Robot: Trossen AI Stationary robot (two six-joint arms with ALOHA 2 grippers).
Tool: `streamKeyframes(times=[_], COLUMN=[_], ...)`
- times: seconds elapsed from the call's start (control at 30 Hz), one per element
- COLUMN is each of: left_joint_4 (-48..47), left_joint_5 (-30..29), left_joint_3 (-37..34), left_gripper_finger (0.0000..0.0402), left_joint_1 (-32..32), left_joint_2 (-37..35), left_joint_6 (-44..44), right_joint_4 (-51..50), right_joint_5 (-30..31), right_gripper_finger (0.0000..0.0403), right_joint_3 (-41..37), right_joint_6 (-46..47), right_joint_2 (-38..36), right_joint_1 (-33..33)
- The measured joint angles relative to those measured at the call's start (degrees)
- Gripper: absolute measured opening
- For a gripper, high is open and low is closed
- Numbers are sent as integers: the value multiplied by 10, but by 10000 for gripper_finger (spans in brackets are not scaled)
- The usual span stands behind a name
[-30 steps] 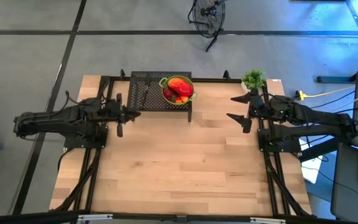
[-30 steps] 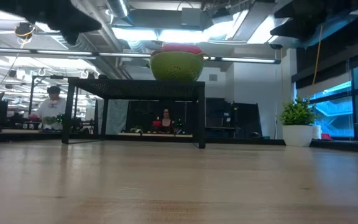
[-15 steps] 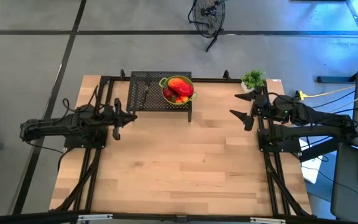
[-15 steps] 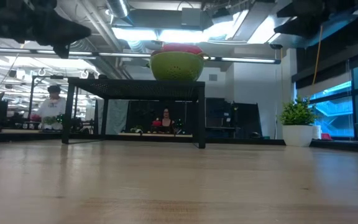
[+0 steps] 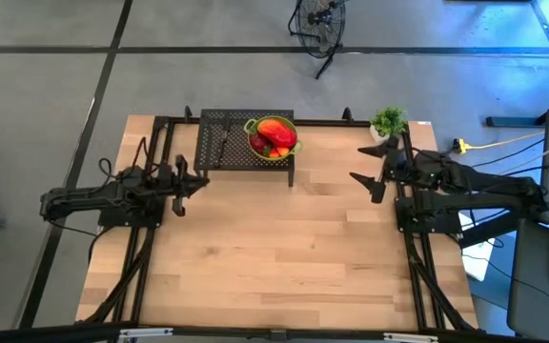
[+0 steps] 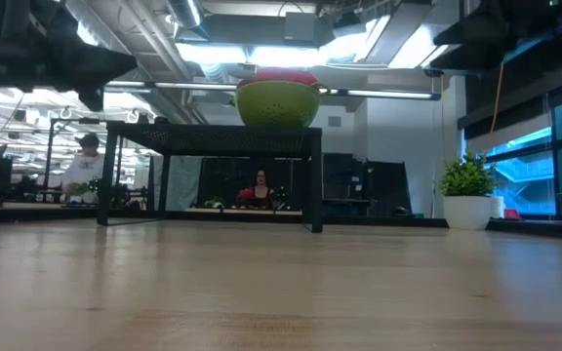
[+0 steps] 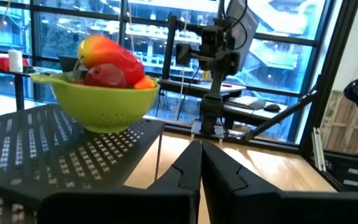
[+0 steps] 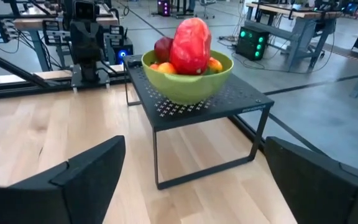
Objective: Pick & Place Fruit
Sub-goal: Return to Home Position
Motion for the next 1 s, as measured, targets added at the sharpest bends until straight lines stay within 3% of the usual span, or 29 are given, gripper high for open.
streamKeyframes(times=[0.27,0.53,1.0], left_joint_4=[12,12,12], left_joint_5=[-24,-24,-24], left_joint_3=[-17,-17,-17], left_gripper_finger=[2,7,8], left_joint_1=[0,0,0], left_joint_2=[-1,-1,-1], left_joint_6=[-25,-16,-25], right_joint_4=[36,2,56], right_joint_5=[2,56,20], right_gripper_finger=[390,373,354], right_joint_3=[-63,-101,-198], right_joint_6=[4,18,24], right_joint_2=[-38,-126,-260], right_joint_1=[-4,-4,-3])
